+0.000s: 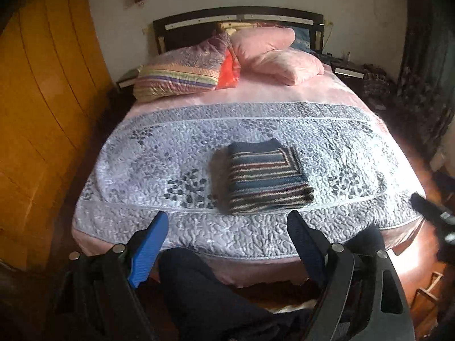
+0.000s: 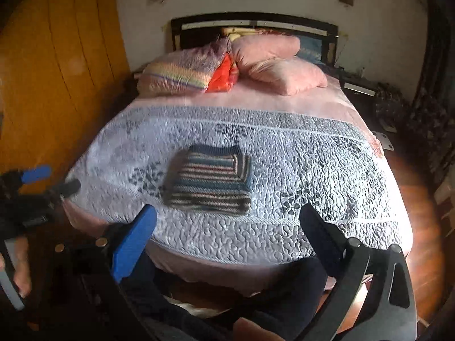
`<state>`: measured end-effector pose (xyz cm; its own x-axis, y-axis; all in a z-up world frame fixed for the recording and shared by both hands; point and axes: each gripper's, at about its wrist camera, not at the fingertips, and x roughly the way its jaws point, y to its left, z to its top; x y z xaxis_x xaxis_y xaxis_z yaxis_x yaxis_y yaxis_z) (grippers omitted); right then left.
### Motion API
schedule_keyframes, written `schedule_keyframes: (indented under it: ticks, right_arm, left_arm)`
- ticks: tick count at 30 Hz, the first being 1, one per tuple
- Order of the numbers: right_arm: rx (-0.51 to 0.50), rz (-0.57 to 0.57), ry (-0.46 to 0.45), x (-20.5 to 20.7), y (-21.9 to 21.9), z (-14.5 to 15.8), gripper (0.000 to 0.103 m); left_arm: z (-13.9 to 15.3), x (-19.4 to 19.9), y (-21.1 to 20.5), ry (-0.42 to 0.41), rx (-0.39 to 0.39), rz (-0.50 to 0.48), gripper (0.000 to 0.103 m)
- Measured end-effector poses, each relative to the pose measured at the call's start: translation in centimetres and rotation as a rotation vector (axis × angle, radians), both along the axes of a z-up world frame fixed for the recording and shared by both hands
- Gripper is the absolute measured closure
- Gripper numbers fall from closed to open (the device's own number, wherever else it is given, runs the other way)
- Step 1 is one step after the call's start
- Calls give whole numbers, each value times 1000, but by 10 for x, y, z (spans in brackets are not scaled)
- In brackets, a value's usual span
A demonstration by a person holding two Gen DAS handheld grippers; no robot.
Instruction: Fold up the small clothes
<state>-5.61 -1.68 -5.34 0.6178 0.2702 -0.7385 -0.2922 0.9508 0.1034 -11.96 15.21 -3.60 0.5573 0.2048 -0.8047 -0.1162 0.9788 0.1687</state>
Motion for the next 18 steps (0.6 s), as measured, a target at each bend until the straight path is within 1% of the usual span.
schedule_keyframes:
  ticks: [3,6,11,14,18]
  right_arm:
    - [-41,-29,-26,-4,0,10,3]
    - [-56,-34,-23,-4,4,13,3]
    - [-76,-24,-6,-4,14,13,3]
    - [-87,-27,14,0,18,9,3]
    - [-86,-26,33,5,21,6,3]
  left_arm:
    - [10,-7,2,3,-27,-8,18]
    - [12,-9,2,3,-39,-19,18]
    - [4,-2,5,11,-56,-5,18]
    - [-2,4,7,34,-94,-4,18]
    - [-7,9,7,45,-96,-5,18]
